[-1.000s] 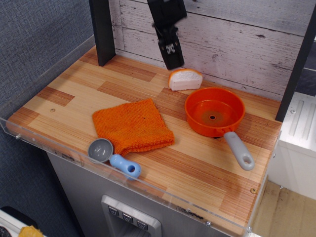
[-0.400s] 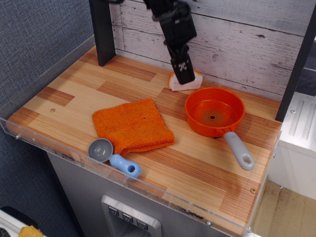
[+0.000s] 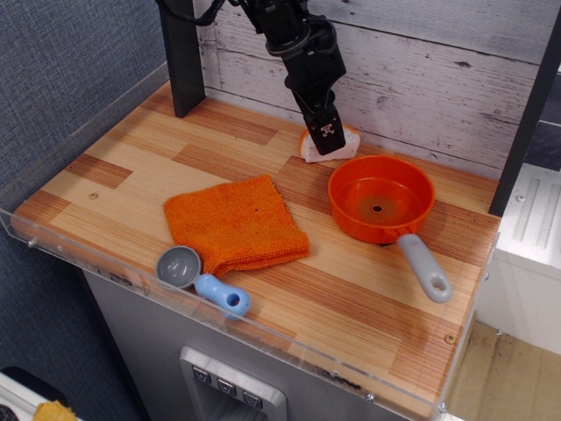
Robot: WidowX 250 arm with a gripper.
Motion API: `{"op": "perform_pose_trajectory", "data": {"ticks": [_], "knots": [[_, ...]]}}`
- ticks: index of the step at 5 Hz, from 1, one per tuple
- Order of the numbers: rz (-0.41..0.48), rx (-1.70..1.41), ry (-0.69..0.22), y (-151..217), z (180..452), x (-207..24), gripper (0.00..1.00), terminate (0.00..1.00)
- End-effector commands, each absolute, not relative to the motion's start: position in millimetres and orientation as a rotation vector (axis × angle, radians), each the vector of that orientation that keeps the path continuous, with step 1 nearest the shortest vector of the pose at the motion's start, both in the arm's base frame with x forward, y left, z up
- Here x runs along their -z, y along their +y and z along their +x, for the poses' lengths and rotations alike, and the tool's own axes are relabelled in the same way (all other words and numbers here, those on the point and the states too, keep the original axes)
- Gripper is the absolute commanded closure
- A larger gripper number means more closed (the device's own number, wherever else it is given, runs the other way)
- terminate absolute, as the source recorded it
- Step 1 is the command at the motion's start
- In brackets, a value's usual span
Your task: Pick up the bread and place it on the orange cloth
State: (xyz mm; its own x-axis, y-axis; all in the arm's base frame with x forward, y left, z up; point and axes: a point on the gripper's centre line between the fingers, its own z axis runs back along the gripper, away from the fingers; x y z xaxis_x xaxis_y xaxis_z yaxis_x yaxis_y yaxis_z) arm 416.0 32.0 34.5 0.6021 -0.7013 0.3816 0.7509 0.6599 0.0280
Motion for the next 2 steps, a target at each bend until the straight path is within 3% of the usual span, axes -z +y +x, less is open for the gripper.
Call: {"op": "perform_pose_trajectory", "data": {"ticks": [1,2], "knots": [[-0.102,0.880,-0.434,24.8,423.0,-61.2,1.00,0.00],[-0.091,0.903,-0.421,22.0,420.5,-61.3,1.00,0.00]]}}
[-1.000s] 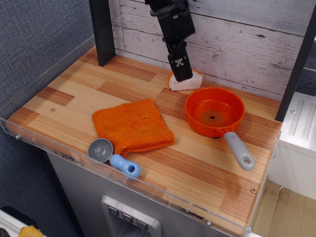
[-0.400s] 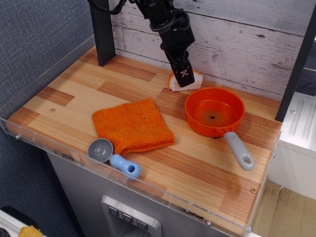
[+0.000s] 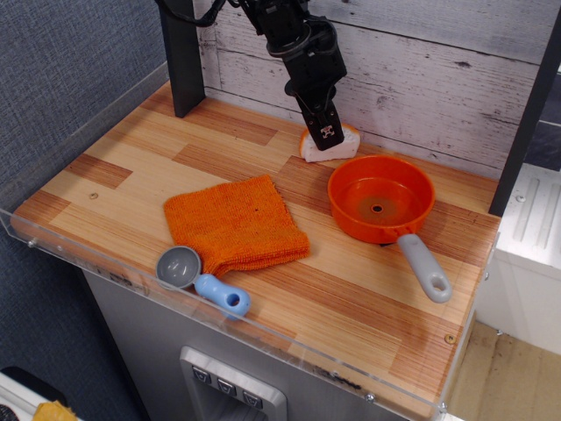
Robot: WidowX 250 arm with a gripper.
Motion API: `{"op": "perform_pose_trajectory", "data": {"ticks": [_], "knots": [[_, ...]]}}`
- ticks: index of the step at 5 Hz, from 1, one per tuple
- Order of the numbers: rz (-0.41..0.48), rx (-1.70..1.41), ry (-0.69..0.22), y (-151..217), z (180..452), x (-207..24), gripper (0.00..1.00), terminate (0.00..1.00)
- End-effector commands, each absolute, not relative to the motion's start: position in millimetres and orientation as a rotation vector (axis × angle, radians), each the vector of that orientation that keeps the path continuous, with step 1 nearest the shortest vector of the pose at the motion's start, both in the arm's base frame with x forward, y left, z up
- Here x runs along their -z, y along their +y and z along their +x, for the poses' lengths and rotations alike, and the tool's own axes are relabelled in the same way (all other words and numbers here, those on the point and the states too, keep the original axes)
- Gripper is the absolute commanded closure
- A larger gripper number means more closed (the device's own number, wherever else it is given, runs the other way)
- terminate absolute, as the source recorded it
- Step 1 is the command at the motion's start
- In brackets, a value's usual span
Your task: Pick up the bread and place it on the orange cloth
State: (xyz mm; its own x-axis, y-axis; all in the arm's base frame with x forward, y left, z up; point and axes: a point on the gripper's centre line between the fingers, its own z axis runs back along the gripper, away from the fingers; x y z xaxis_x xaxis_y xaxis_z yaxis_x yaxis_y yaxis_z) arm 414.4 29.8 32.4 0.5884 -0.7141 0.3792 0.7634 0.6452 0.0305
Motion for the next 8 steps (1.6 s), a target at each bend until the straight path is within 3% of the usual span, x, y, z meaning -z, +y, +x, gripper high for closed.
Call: {"op": "perform_pose_trajectory", "data": {"ticks": [1,2,5,8], "knots": [[-0.097,0.921,-0.423,20,420,-64,1.00,0.00],[-0.151,0.895,-0.466,20,421,-81,1.00,0.00],[-0.154,0.776,-0.489,12,407,-150,1.00,0.00],[-0.151,0.578,-0.402,68,333,-172,1.00,0.00]]}}
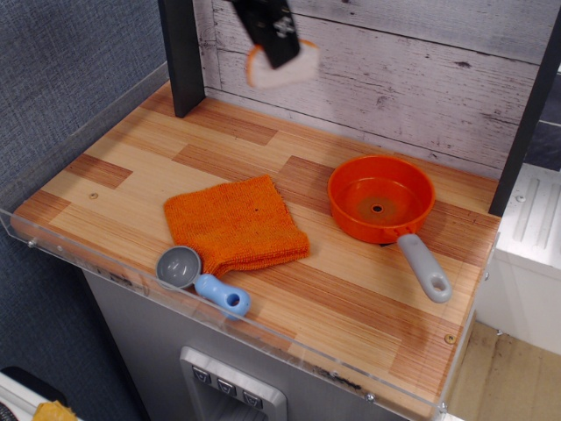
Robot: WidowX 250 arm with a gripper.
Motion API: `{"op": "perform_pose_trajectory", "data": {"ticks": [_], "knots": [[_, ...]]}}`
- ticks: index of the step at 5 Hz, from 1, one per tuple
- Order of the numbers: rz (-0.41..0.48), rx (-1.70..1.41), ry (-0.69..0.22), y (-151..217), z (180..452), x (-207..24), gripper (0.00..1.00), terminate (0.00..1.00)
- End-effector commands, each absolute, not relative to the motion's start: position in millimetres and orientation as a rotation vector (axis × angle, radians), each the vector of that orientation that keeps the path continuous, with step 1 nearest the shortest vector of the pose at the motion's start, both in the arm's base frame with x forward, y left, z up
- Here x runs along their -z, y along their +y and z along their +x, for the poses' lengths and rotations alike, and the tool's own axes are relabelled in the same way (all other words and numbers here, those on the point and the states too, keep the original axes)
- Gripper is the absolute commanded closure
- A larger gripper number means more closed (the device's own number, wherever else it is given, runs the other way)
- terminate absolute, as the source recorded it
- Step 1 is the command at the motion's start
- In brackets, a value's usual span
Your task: Pick up the bread and place it on the orange cloth
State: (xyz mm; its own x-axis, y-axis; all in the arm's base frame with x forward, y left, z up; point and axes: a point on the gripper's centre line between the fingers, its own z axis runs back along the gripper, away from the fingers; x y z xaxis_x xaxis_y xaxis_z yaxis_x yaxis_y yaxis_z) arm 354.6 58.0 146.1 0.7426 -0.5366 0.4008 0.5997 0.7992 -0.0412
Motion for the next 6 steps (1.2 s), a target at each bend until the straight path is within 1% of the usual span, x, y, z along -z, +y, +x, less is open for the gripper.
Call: {"op": "perform_pose_trajectory", "data": {"ticks": [1,2,3,4,5,6], "knots": [[-0.169,0.540,-0.361,75,301,-165,1.00,0.00],[-0.174,0.505,-0.338,82,279,-157,1.00,0.00],[-0.177,0.463,-0.336,92,271,-145,1.00,0.00],[-0.197,0.480,-0.252,99,265,-112,1.00,0.00],[-0.209,0.504,-0.216,102,275,-93,1.00,0.00],[-0.243,0.552,-0.160,101,281,-72,1.00,0.00]]}}
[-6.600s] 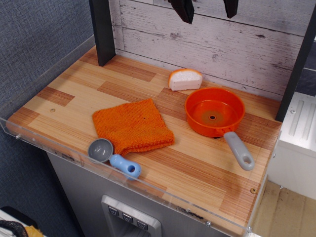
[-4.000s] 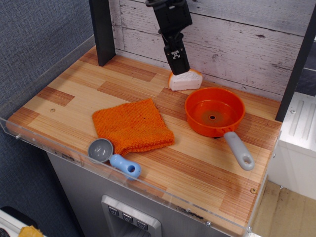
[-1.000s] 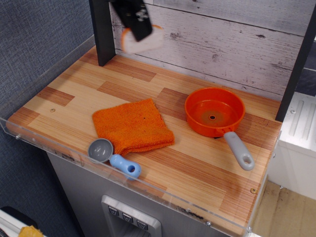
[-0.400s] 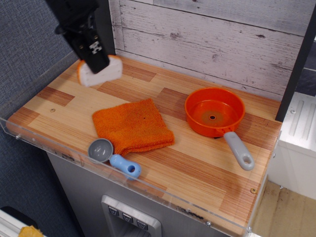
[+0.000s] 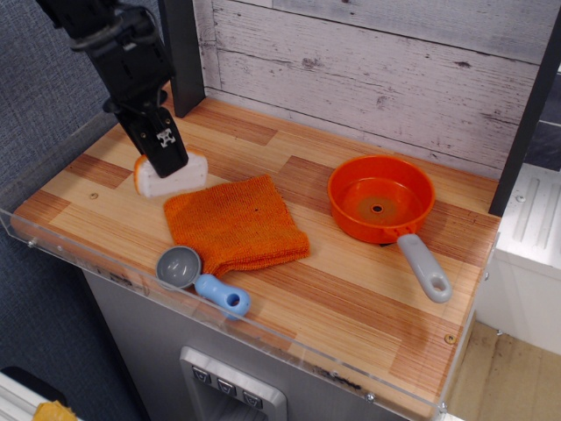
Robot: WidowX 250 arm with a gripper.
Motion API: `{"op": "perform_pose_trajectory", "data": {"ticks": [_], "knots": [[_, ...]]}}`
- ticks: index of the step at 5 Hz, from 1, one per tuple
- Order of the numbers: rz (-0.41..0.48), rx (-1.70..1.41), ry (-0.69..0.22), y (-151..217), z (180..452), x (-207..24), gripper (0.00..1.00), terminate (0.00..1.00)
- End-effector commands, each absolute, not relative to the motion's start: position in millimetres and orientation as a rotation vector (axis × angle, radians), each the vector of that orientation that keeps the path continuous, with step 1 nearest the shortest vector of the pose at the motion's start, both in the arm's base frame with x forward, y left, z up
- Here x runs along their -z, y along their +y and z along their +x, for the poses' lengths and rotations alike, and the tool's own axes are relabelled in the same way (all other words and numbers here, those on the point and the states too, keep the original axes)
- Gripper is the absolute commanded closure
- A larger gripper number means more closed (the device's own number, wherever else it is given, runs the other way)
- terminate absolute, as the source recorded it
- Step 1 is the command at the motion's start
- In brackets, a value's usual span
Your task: Pick up the bread and place it on the orange cloth
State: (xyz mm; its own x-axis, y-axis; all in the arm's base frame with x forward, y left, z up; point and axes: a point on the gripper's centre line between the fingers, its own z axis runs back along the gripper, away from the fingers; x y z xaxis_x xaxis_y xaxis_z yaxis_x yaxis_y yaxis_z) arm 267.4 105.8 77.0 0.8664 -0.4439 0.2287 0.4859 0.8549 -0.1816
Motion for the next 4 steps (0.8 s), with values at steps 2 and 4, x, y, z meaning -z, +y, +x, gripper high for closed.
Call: {"op": "perform_pose_trajectory", "data": {"ticks": [2,4], "knots": [[-0.238,0.653,-0.061,89.6,286.6,-58.8,1.00,0.00],[-0.190,0.630,-0.064,91.8,287.2,-63.3,0.00,0.00]]}}
